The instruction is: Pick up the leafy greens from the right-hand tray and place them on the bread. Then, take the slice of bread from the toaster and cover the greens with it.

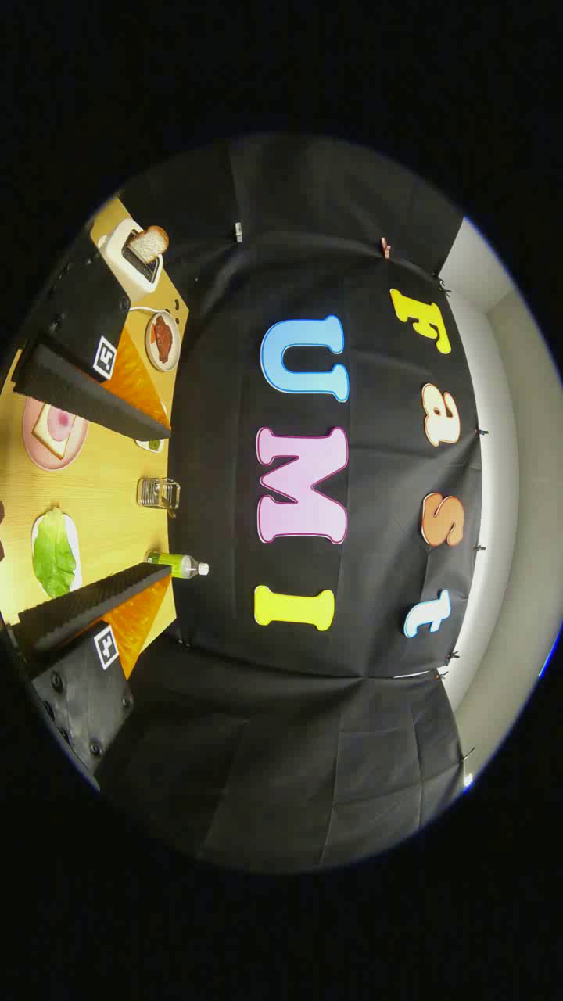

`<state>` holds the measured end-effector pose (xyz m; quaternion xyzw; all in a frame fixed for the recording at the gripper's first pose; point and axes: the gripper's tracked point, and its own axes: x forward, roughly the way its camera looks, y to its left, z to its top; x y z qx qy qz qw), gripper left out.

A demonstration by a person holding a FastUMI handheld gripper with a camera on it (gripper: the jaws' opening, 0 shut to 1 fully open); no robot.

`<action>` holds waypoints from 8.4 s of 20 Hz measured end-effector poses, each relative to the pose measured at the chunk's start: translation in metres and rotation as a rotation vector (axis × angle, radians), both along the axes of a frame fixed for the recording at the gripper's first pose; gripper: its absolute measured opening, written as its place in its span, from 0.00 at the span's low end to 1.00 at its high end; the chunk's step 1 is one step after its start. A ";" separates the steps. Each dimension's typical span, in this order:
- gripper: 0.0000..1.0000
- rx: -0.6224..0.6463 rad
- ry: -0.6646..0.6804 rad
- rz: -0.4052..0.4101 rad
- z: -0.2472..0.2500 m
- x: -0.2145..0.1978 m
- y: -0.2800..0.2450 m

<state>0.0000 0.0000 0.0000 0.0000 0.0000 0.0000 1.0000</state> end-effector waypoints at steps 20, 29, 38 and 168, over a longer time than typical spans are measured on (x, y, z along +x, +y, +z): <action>0.98 0.008 0.048 0.057 -0.018 0.021 -0.005; 0.98 0.010 0.139 0.064 -0.062 0.037 -0.015; 0.98 0.009 0.431 0.081 -0.173 0.056 -0.041; 1.00 -0.218 0.528 0.800 -0.138 0.021 0.482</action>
